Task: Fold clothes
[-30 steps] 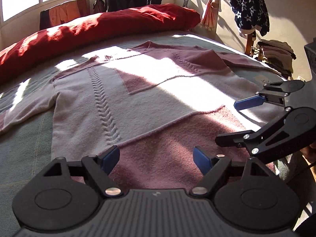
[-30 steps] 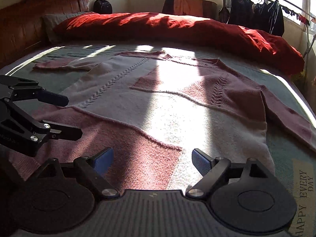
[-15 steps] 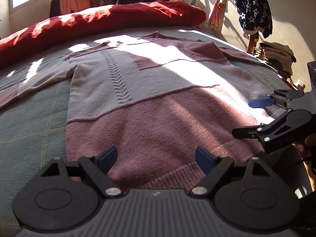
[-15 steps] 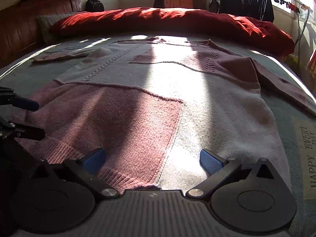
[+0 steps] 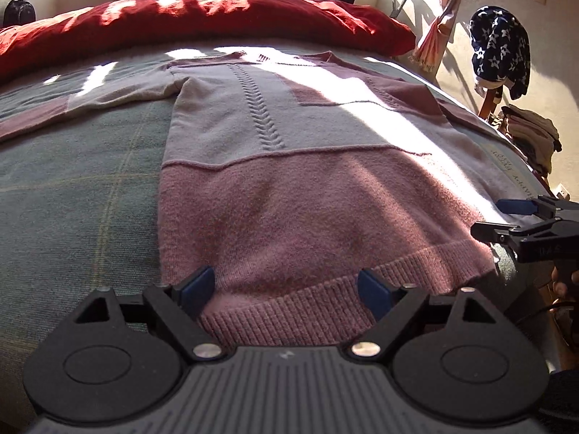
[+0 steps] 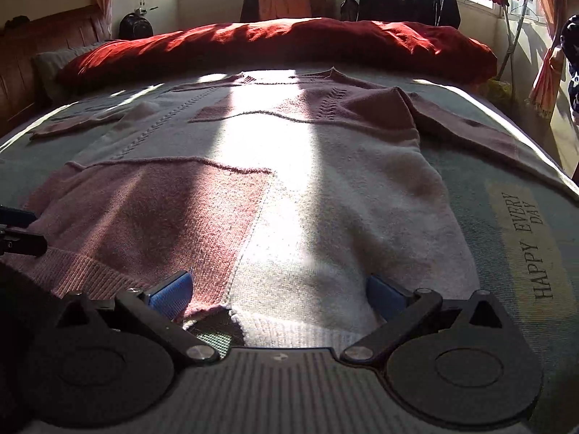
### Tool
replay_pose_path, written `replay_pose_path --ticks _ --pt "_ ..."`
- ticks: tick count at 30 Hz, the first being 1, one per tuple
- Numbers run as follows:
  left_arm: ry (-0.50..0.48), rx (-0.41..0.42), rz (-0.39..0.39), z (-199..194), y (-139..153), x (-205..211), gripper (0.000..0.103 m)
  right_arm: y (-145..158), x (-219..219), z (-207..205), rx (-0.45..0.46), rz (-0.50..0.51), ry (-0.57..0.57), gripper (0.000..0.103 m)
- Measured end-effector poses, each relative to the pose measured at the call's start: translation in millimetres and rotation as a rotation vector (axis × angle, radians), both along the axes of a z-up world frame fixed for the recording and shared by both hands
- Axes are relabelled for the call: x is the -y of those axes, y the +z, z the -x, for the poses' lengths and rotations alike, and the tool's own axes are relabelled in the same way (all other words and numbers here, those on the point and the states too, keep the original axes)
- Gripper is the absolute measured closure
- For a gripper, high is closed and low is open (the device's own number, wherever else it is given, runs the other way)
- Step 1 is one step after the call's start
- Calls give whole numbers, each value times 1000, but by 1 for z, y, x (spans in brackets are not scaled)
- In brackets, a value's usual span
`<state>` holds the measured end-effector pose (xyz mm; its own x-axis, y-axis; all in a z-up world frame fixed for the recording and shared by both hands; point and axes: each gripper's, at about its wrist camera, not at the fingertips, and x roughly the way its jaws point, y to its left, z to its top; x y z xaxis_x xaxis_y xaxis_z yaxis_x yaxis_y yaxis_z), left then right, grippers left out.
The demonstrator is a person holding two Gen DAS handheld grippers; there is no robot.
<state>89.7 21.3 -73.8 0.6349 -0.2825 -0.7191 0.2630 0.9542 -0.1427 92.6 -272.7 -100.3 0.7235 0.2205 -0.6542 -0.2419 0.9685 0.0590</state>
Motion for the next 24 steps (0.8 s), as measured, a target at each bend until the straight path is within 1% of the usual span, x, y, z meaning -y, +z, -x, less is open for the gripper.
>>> replay_pose_path --ticks 2,7,9,11,17,20,24 --pt "-5 10 4 -3 9 1 17 1 -1 0 -4 7 0 0" --pt "-47 95 36 -28 32 8 17 1 -2 2 -5 8 -7 0" --pt "-62 84 58 -46 29 13 17 1 -2 4 -8 8 -9 0" --pt "-65 44 83 -61 19 16 17 2 -2 6 -12 11 -8 0" --pt "-26 12 96 -45 -8 10 17 2 2 14 -20 3 -2 0" --pt "-5 6 129 -31 -9 -3 17 1 2 15 -20 4 -1 0" --pt "10 2 145 -24 -10 -10 17 1 0 14 -23 10 -15 0"
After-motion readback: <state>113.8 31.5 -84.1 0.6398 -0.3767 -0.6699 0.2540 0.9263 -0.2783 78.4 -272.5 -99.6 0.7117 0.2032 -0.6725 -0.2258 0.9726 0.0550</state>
